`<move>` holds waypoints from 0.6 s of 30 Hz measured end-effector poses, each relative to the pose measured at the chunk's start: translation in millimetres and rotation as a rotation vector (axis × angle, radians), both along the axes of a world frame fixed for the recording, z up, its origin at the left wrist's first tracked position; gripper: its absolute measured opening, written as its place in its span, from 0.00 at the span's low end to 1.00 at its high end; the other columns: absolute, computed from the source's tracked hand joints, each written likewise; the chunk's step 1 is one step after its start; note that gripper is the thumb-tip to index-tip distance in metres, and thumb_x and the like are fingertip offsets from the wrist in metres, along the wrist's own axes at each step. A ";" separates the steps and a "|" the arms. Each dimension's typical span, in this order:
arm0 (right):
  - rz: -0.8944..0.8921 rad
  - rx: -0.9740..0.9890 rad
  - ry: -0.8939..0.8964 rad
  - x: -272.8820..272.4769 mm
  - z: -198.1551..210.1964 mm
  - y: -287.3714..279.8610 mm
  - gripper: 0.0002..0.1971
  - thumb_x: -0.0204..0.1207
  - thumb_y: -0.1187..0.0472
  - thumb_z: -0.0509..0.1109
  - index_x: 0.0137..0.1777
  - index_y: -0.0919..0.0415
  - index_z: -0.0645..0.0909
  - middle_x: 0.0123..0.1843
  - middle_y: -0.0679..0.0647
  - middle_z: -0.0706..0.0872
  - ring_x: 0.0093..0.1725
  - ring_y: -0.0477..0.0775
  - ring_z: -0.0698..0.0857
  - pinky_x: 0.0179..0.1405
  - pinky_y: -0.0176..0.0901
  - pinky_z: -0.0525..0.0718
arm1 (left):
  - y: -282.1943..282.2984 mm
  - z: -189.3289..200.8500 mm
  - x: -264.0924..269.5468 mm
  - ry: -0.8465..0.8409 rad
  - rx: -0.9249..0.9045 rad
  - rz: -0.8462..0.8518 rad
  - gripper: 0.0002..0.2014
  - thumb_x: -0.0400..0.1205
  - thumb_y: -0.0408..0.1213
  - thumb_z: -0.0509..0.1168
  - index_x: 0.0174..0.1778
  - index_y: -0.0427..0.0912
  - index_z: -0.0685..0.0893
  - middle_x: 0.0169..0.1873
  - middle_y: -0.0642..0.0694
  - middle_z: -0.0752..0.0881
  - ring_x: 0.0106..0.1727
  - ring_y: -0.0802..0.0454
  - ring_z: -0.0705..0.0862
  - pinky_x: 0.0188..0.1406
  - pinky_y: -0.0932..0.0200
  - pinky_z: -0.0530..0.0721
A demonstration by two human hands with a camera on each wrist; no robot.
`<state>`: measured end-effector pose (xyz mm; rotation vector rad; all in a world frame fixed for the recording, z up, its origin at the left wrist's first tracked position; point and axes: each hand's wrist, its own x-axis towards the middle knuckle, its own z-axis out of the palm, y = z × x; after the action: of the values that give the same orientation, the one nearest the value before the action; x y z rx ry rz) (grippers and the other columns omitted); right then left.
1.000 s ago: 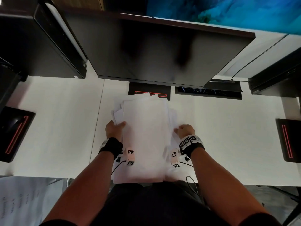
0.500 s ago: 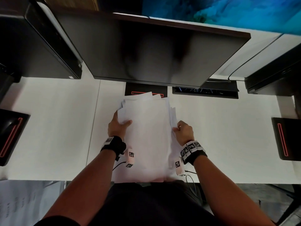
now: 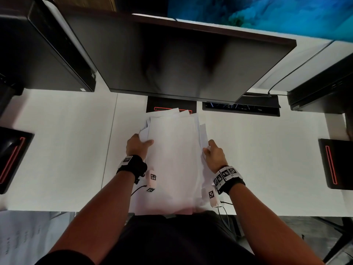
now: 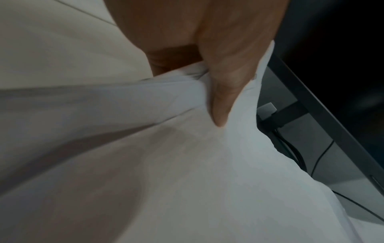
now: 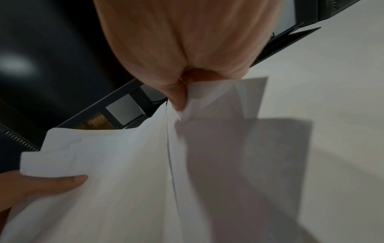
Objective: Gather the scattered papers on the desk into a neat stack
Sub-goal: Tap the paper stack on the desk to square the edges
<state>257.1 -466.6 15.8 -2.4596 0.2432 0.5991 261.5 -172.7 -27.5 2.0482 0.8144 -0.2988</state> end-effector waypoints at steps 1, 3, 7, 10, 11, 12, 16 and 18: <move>-0.029 -0.010 0.003 0.2 -0.4 -1.2 0.08 0.85 0.62 0.59 0.56 0.67 0.70 0.42 0.63 0.83 0.41 0.66 0.82 0.39 0.49 0.79 | 0.2 0.0 0.1 -0.005 0.000 0.014 0.25 0.73 0.47 0.79 0.62 0.36 0.87 0.56 0.38 0.90 0.57 0.37 0.88 0.55 0.49 0.86; -0.123 -0.022 0.012 1.2 -0.5 -5.5 0.10 0.85 0.61 0.60 0.59 0.69 0.71 0.48 0.67 0.84 0.47 0.69 0.83 0.44 0.51 0.80 | 1.6 -0.5 0.6 -0.023 -0.024 0.058 0.21 0.74 0.42 0.78 0.60 0.33 0.88 0.54 0.36 0.91 0.55 0.37 0.89 0.51 0.54 0.85; -0.263 -0.085 0.035 1.6 4.8 -26.2 0.13 0.85 0.62 0.61 0.63 0.70 0.72 0.57 0.74 0.85 0.57 0.74 0.83 0.50 0.55 0.80 | 8.6 -3.6 -2.4 -0.024 -0.067 0.125 0.21 0.74 0.38 0.78 0.60 0.32 0.88 0.53 0.36 0.91 0.55 0.38 0.89 0.52 0.53 0.86; -0.243 -0.187 -0.024 0.4 31.1 -43.1 0.11 0.84 0.63 0.62 0.61 0.68 0.73 0.53 0.75 0.85 0.54 0.76 0.84 0.46 0.55 0.79 | 15.6 -3.6 -3.9 -0.004 -0.107 0.162 0.22 0.74 0.38 0.79 0.61 0.31 0.88 0.54 0.36 0.90 0.56 0.39 0.88 0.54 0.52 0.86; -0.202 -0.230 -0.069 0.0 46.7 -47.1 0.10 0.84 0.64 0.62 0.61 0.67 0.73 0.48 0.74 0.85 0.51 0.77 0.84 0.42 0.54 0.77 | 17.5 -4.5 -3.6 0.001 -0.126 0.162 0.22 0.74 0.38 0.79 0.62 0.31 0.87 0.54 0.37 0.90 0.56 0.39 0.88 0.52 0.54 0.85; -0.150 -0.281 -0.124 -0.4 64.6 -50.0 0.09 0.83 0.65 0.62 0.61 0.65 0.74 0.42 0.72 0.83 0.47 0.76 0.84 0.38 0.52 0.75 | 19.0 -5.3 -4.2 -0.006 -0.148 0.162 0.23 0.74 0.37 0.79 0.63 0.32 0.87 0.54 0.37 0.90 0.56 0.40 0.88 0.52 0.55 0.83; 0.049 -0.489 -0.312 -2.0 155.8 -56.6 0.10 0.74 0.71 0.64 0.51 0.57 0.75 0.29 0.62 0.74 0.32 0.70 0.81 0.29 0.47 0.71 | 23.8 -7.1 -8.7 -0.077 -0.292 0.179 0.24 0.72 0.29 0.78 0.65 0.41 0.86 0.52 0.46 0.90 0.53 0.45 0.88 0.48 0.60 0.83; 0.156 -0.542 -0.383 -3.0 202.9 -57.4 0.13 0.69 0.74 0.66 0.48 0.57 0.76 0.30 0.65 0.80 0.32 0.72 0.82 0.29 0.47 0.69 | 23.5 -5.1 -10.7 -0.139 -0.327 0.195 0.27 0.71 0.28 0.77 0.67 0.44 0.83 0.53 0.49 0.89 0.52 0.50 0.88 0.44 0.62 0.83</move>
<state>254.1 -524.0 218.8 -3.0744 0.0609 0.1141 250.8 -149.2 -32.6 1.6523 0.8136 -0.1658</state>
